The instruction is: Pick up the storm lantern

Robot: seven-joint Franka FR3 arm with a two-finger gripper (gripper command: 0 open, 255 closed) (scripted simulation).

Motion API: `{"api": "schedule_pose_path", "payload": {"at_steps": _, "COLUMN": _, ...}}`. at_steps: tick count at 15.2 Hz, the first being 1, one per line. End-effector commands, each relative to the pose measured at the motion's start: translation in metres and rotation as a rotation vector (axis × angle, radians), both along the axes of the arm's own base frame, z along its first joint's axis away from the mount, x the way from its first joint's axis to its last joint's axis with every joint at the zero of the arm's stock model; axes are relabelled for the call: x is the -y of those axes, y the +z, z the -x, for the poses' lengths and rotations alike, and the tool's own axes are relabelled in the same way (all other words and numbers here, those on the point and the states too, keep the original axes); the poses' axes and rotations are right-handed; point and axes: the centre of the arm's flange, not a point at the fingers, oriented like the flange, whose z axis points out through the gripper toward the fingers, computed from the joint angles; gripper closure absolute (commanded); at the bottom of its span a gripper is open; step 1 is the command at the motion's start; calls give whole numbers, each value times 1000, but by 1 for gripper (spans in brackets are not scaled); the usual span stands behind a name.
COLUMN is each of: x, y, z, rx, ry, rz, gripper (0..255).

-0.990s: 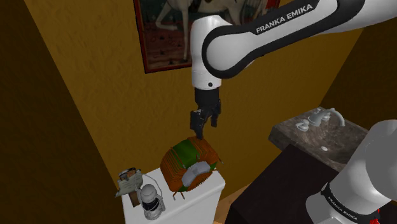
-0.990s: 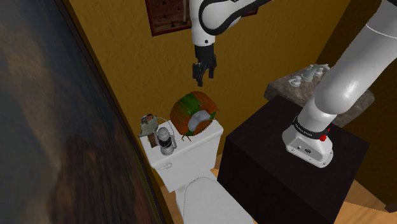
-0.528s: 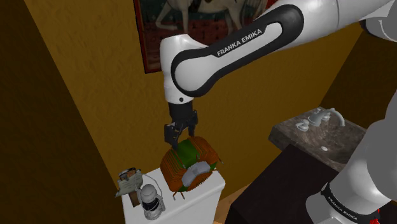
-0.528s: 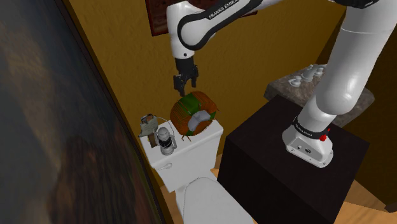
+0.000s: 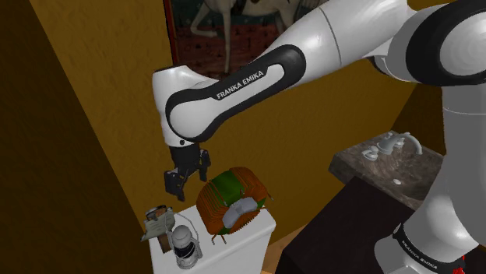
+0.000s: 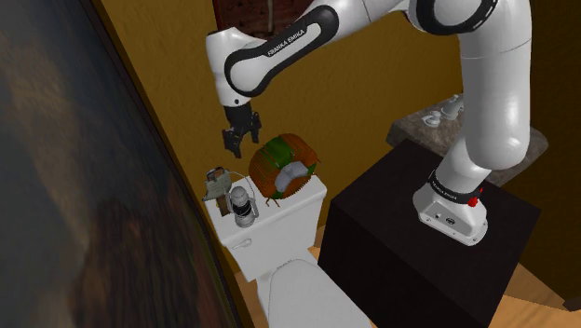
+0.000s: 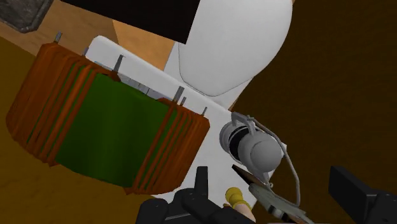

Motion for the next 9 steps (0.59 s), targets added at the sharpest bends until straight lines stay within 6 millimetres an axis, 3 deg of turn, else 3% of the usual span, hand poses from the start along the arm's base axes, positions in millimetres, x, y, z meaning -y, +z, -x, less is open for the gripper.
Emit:
{"api": "schedule_pose_path", "payload": {"at_steps": 1, "x": -20, "y": -12, "z": -11, "rx": 2, "ry": 11, "rz": 1, "gripper": 0}}
{"api": "schedule_pose_path", "payload": {"at_steps": 7, "x": -85, "y": -48, "z": -41, "rx": 5, "ry": 47, "rz": 3, "gripper": 0}}
{"api": "schedule_pose_path", "payload": {"at_steps": 9, "x": -86, "y": -54, "z": -42, "rx": 5, "ry": 48, "rz": 3, "gripper": 0}}
